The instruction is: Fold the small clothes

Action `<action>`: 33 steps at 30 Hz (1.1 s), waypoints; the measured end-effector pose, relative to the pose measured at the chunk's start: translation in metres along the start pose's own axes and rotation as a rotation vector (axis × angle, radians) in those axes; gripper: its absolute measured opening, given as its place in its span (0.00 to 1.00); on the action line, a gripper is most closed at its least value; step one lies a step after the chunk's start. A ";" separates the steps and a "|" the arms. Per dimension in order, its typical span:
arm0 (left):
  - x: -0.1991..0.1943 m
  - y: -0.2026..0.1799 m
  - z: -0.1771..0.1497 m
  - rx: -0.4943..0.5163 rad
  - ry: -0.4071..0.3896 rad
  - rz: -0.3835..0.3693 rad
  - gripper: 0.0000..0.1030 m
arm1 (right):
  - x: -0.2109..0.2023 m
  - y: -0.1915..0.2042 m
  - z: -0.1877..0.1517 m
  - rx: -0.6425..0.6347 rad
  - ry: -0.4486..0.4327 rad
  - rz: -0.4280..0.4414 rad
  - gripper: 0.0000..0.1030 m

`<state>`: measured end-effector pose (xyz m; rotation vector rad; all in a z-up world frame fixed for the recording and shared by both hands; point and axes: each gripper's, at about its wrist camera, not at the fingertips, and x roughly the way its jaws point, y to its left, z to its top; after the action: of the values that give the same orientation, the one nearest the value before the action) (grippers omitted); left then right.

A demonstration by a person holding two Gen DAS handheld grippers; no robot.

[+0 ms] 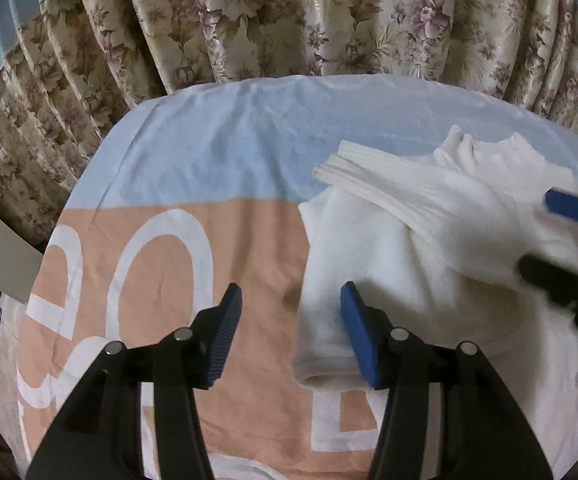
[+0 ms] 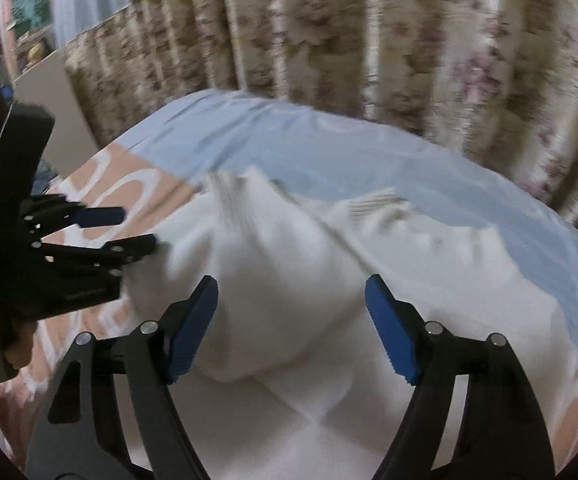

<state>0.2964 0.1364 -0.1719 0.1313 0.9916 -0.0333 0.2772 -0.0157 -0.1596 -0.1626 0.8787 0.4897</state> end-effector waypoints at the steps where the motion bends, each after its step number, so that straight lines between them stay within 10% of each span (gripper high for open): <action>1: 0.000 0.000 0.000 0.001 0.000 -0.001 0.50 | 0.007 0.004 0.001 -0.010 0.018 0.000 0.69; 4: 0.000 0.000 0.000 0.005 -0.002 -0.003 0.49 | 0.032 0.007 -0.002 -0.007 0.099 0.001 0.34; 9: 0.000 0.000 0.003 0.011 0.000 0.003 0.48 | 0.027 0.000 -0.002 0.044 0.058 0.036 0.12; 16: -0.011 -0.010 0.005 0.023 -0.022 -0.003 0.49 | -0.047 -0.082 -0.056 0.451 -0.146 0.057 0.11; 23: -0.013 -0.039 0.009 0.075 -0.017 -0.025 0.49 | -0.073 -0.129 -0.133 0.614 -0.031 0.029 0.20; 33: -0.004 -0.086 0.009 0.192 0.015 -0.014 0.49 | -0.073 -0.095 -0.059 0.246 0.005 -0.068 0.44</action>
<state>0.2947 0.0500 -0.1720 0.3014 1.0036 -0.1408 0.2419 -0.1442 -0.1465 0.0314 0.9274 0.3141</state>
